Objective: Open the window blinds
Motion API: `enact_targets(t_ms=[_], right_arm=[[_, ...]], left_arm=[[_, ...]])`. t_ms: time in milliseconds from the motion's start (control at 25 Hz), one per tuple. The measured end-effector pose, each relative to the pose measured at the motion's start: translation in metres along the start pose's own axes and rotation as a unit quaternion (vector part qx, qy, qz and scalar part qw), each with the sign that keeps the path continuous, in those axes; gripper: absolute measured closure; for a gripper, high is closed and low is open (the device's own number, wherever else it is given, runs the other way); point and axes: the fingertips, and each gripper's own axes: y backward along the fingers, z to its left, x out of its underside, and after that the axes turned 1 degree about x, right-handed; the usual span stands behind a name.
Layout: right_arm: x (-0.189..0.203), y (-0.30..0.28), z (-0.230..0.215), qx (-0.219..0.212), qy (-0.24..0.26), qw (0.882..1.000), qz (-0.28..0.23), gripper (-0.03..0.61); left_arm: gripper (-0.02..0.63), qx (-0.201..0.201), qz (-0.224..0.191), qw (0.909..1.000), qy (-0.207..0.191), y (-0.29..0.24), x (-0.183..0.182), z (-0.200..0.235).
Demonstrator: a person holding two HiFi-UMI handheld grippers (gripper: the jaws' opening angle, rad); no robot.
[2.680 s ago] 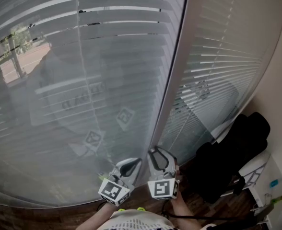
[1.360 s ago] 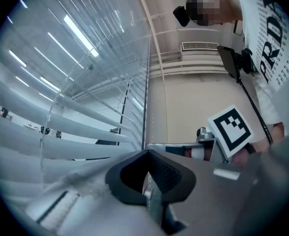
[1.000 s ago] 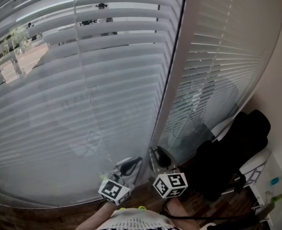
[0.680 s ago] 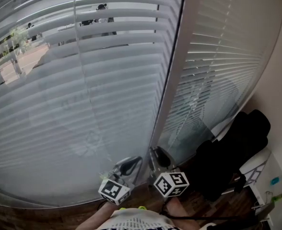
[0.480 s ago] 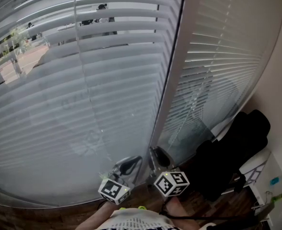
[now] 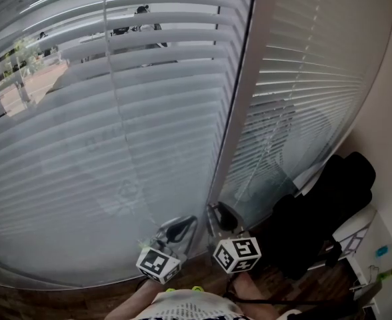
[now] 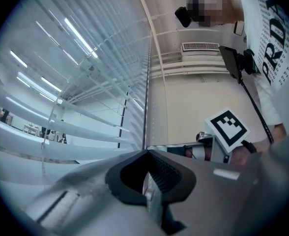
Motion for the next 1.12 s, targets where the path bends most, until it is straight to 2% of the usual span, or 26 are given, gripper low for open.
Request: enact_targets(t_ms=[120, 200, 400, 520, 640, 720, 920, 1120], right_arm=[[-0.003, 0.002, 0.003, 0.003, 0.098, 0.995, 0.011, 0.443], [-0.005, 0.004, 0.006, 0.002, 0.168, 0.986, 0.018, 0.440], [-0.010, 0.004, 0.016, -0.001, 0.328, 0.944, 0.032, 0.425], [-0.006, 0.002, 0.020, 0.000, 0.381, 0.924, 0.036, 0.426], [-0.003, 0.001, 0.021, 0.001, 0.406, 0.913, 0.036, 0.442], [-0.003, 0.001, 0.020, -0.001, 0.403, 0.914, 0.033, 0.442], [-0.004, 0.001, 0.020, -0.001, 0.376, 0.926, 0.031, 0.443], [-0.007, 0.000, 0.015, 0.005, 0.302, 0.953, 0.022, 0.445]], left_arm=[[0.621, 0.005, -0.003, 1.0000, 0.001, 0.000, 0.001, -0.001], [0.621, 0.008, -0.004, 1.0000, -0.002, 0.000, 0.002, -0.002], [0.621, 0.007, -0.001, 1.0000, -0.005, 0.001, 0.002, -0.001], [0.621, 0.006, 0.003, 1.0000, -0.004, 0.001, 0.002, -0.002], [0.621, 0.009, 0.004, 1.0000, -0.002, 0.000, 0.002, -0.003], [0.621, 0.011, 0.003, 0.9999, -0.001, -0.001, 0.002, -0.004], [0.621, 0.012, 0.005, 0.9999, -0.002, -0.002, 0.002, -0.004], [0.621, 0.010, 0.001, 0.9999, 0.003, -0.004, -0.001, -0.004]])
